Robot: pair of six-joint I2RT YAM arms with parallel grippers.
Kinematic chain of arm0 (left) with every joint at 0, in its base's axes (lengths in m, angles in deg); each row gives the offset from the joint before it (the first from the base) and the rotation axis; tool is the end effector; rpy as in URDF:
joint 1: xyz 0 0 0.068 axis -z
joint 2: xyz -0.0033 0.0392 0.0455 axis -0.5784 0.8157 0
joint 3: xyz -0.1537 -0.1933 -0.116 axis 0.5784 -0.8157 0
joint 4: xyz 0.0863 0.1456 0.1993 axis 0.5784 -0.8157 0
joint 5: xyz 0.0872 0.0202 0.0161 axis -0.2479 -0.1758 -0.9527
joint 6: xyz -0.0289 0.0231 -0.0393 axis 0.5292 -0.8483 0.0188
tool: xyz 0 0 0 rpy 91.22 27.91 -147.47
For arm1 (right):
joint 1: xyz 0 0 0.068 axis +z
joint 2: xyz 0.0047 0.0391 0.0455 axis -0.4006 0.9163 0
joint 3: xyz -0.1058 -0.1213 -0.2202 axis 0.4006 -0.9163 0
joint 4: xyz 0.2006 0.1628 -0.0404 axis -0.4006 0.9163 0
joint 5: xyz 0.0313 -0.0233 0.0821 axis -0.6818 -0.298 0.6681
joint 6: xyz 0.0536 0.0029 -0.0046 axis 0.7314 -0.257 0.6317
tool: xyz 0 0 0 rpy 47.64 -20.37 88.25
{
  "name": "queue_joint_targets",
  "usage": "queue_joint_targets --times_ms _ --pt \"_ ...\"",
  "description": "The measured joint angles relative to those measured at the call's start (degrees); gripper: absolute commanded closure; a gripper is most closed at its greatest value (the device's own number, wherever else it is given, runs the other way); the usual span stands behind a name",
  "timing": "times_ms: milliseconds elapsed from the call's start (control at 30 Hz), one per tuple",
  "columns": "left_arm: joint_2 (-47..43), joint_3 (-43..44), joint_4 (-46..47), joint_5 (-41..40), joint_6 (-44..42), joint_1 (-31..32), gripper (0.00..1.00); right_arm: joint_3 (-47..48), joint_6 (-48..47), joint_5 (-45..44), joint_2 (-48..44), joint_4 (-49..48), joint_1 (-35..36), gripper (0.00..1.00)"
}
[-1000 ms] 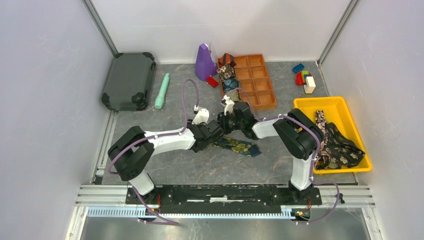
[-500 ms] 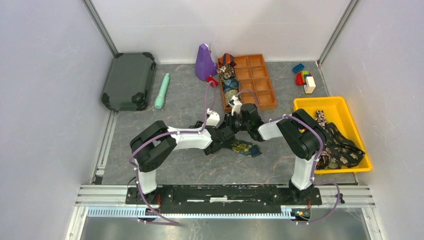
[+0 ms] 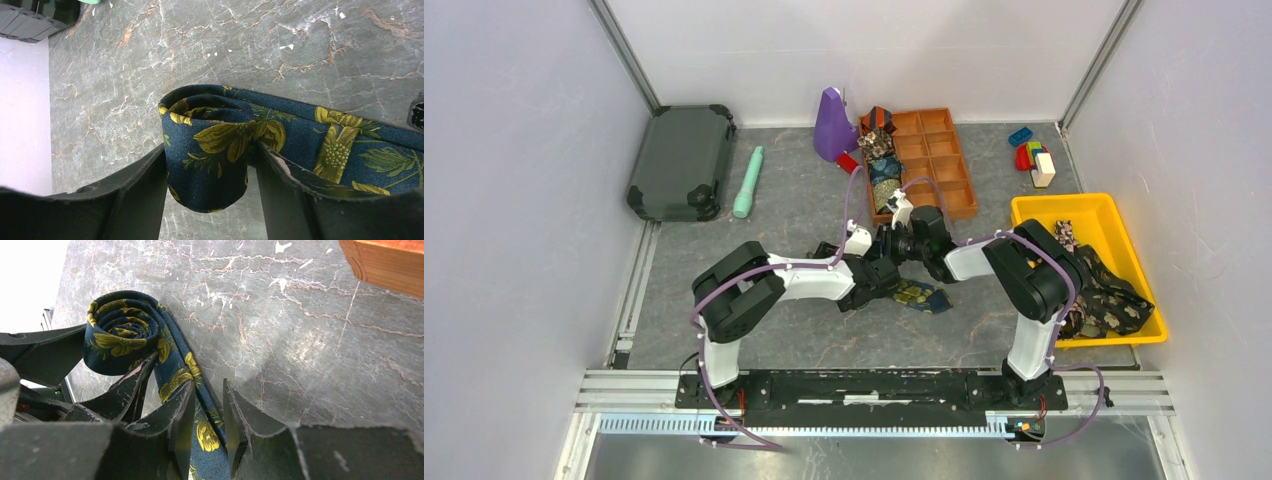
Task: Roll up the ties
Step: Roll the tie at the center of the board.
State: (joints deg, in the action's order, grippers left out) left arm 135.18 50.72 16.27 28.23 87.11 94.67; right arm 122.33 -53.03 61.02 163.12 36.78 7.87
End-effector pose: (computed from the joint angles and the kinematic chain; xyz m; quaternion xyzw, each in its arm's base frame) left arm 0.1925 -0.2653 0.1358 0.1091 0.8665 0.2815 0.3976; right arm 0.2884 0.1970 0.1214 -0.1143 0.8379 0.4442 0.2959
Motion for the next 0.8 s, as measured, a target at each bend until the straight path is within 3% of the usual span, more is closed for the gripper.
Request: queue_joint_targets --times_ms 800 --pt "-2.8 5.0 -0.3 14.1 -6.6 0.1 0.11 -0.3 0.0 0.0 0.0 -2.0 -0.2 0.67"
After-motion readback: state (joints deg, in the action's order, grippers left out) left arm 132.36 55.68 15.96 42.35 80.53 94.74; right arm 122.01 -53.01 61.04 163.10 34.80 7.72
